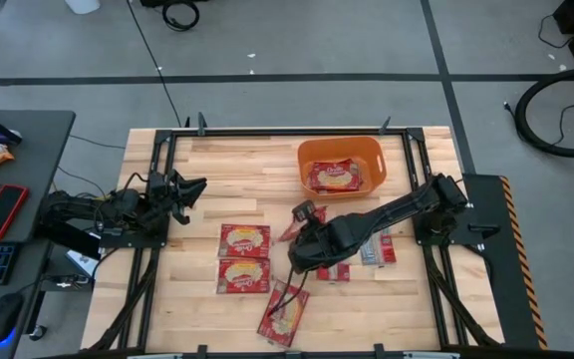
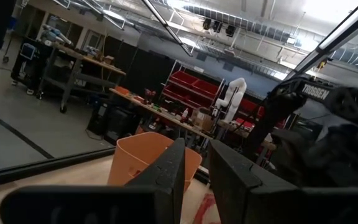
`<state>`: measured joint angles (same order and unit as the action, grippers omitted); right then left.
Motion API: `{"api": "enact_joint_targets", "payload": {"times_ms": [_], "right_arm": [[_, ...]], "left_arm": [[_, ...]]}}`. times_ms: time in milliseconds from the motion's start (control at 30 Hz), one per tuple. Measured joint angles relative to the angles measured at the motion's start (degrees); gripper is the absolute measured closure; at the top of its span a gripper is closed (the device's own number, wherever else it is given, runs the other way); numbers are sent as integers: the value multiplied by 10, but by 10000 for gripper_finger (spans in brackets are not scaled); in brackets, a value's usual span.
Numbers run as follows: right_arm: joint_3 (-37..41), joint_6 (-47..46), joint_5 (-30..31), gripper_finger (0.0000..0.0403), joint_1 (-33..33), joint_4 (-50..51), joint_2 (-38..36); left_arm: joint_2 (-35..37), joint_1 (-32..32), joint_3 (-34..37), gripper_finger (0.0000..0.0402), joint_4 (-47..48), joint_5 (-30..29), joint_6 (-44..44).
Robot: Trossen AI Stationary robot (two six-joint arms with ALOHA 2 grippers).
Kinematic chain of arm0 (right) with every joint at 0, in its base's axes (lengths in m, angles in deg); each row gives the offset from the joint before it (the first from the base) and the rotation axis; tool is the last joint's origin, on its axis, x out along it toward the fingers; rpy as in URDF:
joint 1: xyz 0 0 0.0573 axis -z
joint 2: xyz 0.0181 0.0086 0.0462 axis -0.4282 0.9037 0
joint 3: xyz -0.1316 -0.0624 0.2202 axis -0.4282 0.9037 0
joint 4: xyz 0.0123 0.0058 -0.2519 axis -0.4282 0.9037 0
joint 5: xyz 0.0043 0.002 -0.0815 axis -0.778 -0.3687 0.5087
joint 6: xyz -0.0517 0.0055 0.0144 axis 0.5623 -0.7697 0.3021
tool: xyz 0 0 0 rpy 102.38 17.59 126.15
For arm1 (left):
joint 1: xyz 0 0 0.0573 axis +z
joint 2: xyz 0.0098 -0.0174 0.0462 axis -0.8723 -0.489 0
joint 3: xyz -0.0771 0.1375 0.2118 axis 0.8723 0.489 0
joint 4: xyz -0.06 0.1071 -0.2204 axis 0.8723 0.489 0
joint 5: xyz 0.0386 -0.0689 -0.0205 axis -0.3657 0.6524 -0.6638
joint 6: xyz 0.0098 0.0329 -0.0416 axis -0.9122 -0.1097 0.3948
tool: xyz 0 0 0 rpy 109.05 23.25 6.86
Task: Sort popcorn bags into baskets
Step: Stack the popcorn bag on top of the other popcorn bag into the orange container
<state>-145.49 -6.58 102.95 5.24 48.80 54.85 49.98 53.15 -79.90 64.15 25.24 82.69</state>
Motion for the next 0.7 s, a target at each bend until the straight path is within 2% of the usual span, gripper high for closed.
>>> {"api": "enact_joint_targets", "payload": {"times_ms": [267,367,700], "right_arm": [[-19,-141,4,401,22,157,-5],[-19,-188,28,401,27,212,-16],[-13,-229,56,401,53,213,-108]], "left_arm": [[0,0,0,328,0,0,0],[0,0,0,328,0,0,0],[0,0,0,328,0,1,0]]}}
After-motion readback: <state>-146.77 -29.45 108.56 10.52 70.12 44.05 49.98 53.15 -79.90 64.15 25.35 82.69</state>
